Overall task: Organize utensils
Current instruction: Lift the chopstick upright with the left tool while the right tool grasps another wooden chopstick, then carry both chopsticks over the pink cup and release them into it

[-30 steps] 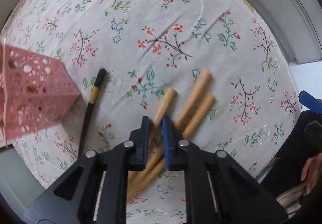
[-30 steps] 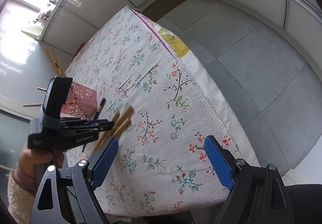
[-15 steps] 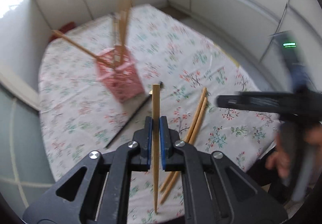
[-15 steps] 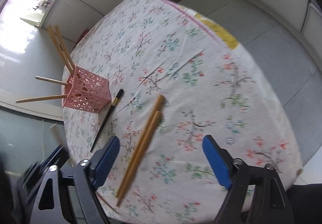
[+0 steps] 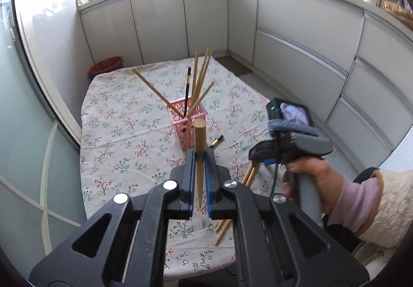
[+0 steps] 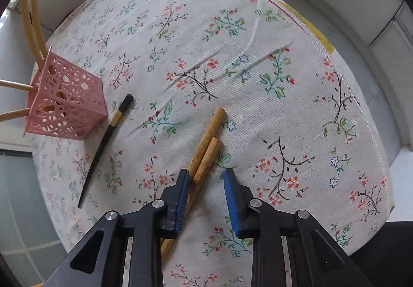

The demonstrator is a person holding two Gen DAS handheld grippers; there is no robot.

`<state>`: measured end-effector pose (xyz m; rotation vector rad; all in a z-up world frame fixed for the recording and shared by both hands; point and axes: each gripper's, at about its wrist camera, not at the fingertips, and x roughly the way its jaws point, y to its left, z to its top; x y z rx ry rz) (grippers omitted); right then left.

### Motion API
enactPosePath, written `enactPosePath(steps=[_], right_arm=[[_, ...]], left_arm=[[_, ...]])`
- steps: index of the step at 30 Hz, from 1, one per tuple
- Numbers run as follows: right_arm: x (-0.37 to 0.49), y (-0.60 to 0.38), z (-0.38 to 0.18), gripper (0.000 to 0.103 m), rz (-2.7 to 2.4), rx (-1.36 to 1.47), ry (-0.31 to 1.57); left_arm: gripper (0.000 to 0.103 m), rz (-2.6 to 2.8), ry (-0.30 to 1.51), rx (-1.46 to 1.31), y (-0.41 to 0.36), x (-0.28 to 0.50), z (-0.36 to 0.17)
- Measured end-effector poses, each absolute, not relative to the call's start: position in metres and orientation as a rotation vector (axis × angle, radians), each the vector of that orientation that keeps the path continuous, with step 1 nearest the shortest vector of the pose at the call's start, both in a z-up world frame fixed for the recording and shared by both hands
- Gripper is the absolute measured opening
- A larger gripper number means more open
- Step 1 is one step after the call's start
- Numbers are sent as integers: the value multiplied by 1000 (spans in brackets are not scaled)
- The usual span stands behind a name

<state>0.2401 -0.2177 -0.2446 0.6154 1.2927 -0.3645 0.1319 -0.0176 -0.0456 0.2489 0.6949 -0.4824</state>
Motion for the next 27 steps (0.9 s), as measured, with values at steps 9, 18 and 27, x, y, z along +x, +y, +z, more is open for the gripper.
enactPosePath(steps=[9, 18, 27], right_arm=[[241, -219, -244, 8, -277, 640, 1228], [221, -227, -195, 7, -177, 558, 1075], [189, -220, -139, 7, -73, 416, 912]], left_arm=[[8, -478, 677, 179, -4, 128, -39], [8, -486, 691, 136, -4, 130, -38], [8, -496, 707, 143, -18, 126, -41]])
